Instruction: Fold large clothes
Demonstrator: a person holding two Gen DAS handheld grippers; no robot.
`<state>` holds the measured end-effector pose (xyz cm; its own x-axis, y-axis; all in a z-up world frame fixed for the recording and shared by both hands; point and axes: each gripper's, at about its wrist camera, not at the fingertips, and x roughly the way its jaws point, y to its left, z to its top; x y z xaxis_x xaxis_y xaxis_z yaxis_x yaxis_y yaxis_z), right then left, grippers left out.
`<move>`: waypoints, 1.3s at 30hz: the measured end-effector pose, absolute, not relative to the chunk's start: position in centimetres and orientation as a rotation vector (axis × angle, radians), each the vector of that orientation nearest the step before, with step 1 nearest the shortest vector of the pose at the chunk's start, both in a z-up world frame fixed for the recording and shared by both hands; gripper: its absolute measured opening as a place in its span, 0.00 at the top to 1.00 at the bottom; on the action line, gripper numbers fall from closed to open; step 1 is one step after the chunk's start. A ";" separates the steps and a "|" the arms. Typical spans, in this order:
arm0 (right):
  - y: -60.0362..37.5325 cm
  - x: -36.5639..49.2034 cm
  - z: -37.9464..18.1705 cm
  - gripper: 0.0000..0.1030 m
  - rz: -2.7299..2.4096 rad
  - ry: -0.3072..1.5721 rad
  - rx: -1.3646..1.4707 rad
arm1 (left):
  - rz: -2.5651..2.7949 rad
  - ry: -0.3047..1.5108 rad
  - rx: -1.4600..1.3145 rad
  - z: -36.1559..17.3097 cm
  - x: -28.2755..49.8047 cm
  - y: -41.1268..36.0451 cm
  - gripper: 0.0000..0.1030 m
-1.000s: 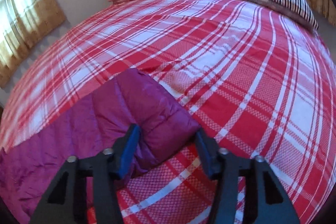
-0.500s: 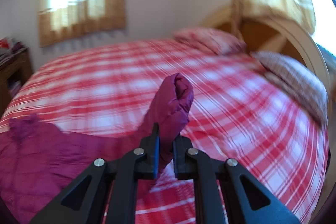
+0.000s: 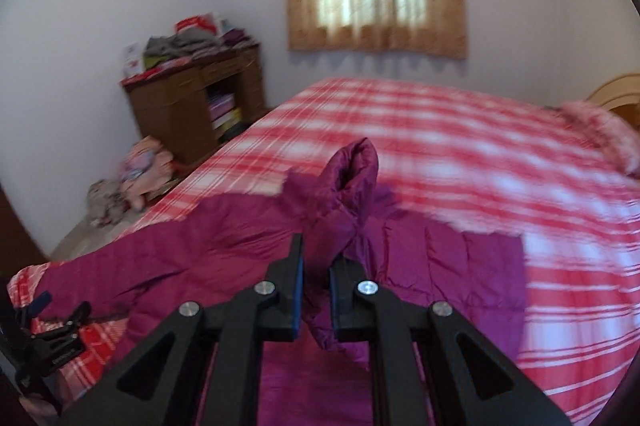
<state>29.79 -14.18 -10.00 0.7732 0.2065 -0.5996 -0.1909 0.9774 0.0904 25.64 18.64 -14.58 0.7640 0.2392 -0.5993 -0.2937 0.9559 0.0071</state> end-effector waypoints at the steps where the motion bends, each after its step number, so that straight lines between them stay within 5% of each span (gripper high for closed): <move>1: -12.7 30.5 -11.5 0.88 0.244 0.674 0.029 | 0.289 0.646 -0.098 -15.1 25.7 18.8 0.01; 6: -8.6 32.3 -16.3 0.80 0.358 0.731 0.067 | 0.232 0.689 -0.148 -15.9 26.3 19.4 0.01; 7: -8.3 32.4 -16.9 0.68 0.374 0.734 0.068 | 0.227 0.696 -0.153 -16.0 26.5 19.4 0.01; 8: -7.8 32.4 -17.6 0.33 0.388 0.745 0.072 | 0.224 0.709 -0.163 -16.2 26.7 19.6 0.01; 10: -7.2 32.7 -18.3 0.06 0.416 0.771 0.117 | 0.216 0.728 -0.180 -16.4 27.0 19.6 0.01; 12: -8.1 31.9 -17.4 0.12 0.442 0.732 0.186 | 0.209 0.743 -0.198 -16.6 27.3 19.9 0.01; 14: -8.9 31.2 -16.0 0.37 0.438 0.698 0.191 | 0.207 0.749 -0.206 -16.7 27.3 19.9 0.01; 17: -11.8 30.9 -14.3 0.51 0.350 0.659 0.147 | 0.208 0.748 -0.208 -16.7 27.3 19.9 0.01; 31: -26.7 33.3 -19.2 0.50 -0.118 0.835 0.163 | 0.078 0.651 0.020 -10.9 31.9 9.5 0.01; 39: -27.0 32.4 -21.4 0.48 -0.110 0.858 0.144 | 0.218 0.805 0.030 -16.0 38.7 4.3 0.01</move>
